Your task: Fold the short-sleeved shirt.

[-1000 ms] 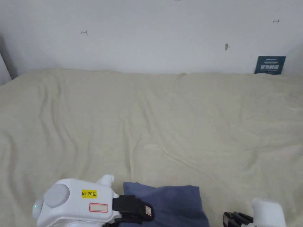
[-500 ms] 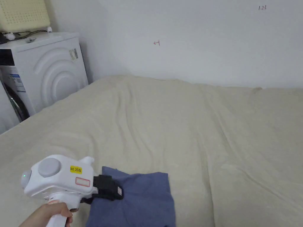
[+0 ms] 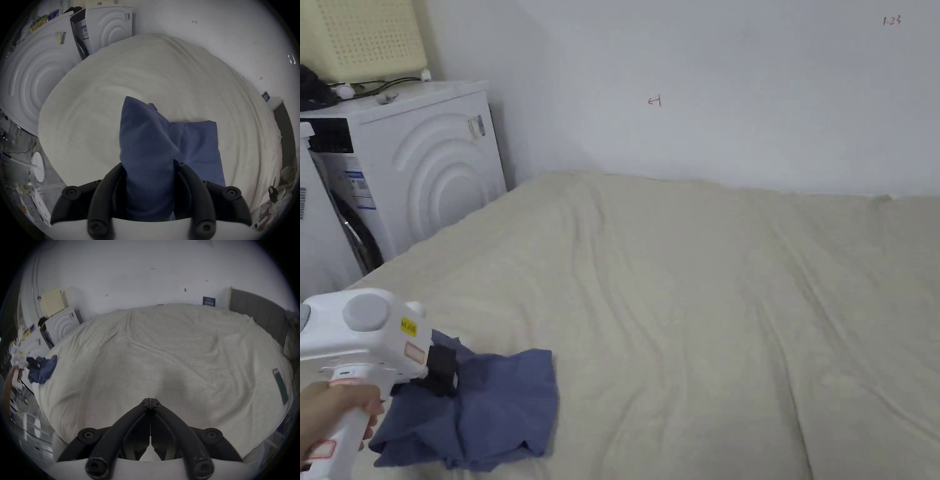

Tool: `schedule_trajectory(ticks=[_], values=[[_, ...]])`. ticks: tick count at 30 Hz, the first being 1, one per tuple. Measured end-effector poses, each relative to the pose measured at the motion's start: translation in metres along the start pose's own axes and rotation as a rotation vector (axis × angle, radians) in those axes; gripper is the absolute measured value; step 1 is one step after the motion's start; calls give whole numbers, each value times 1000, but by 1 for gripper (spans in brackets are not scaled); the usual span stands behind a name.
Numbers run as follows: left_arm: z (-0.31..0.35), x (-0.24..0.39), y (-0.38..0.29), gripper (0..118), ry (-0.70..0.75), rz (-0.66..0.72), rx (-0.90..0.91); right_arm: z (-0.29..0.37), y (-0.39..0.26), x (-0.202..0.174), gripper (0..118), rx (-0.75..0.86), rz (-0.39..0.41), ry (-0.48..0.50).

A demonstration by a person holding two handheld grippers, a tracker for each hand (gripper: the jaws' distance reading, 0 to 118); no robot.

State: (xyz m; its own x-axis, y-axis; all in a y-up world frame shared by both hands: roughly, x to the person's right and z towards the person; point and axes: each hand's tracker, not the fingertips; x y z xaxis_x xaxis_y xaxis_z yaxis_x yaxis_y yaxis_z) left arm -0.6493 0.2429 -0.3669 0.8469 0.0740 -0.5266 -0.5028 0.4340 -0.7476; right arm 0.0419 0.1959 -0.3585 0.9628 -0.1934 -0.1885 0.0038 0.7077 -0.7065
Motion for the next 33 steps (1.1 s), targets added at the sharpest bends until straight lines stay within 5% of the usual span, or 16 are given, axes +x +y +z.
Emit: schedule_trajectory(ticks=[7, 10, 11, 15, 20, 22, 23, 25, 26, 28, 33], values=[[-17, -8, 19, 39, 326, -9, 155, -1, -1, -8, 0, -10, 57, -53], [-27, -10, 22, 39, 341, -35, 138, -2, -3, -10, 0, -18, 44, -44], [-27, -10, 19, 44, 354, -35, 140, -6, -5, -3, 0, -25, 50, -46], [-17, -17, 10, 113, 392, -45, 170, -9, -4, 12, 0, -32, 30, -18], [20, -15, 1, 113, 290, -22, 246, -13, -6, 19, 0, -31, 28, -6], [38, -9, -5, 106, 258, 4, 309, -13, -8, 20, 0, -30, 32, -4], [50, -3, -12, 91, 231, 11, 342, -13, -9, 19, 0, -30, 45, -4], [72, 13, -27, 34, 194, 21, 416, -13, -9, 21, 0, -28, 46, 1], [80, 27, -38, 16, 179, 28, 472, -12, -9, 22, 0, -29, 27, 16], [101, 53, -57, 12, 188, 20, 524, -4, -6, 22, 0, -6, -68, 75], [133, 113, -109, 0, 64, -31, 627, 36, 6, -8, 0, 104, 47, 41]])
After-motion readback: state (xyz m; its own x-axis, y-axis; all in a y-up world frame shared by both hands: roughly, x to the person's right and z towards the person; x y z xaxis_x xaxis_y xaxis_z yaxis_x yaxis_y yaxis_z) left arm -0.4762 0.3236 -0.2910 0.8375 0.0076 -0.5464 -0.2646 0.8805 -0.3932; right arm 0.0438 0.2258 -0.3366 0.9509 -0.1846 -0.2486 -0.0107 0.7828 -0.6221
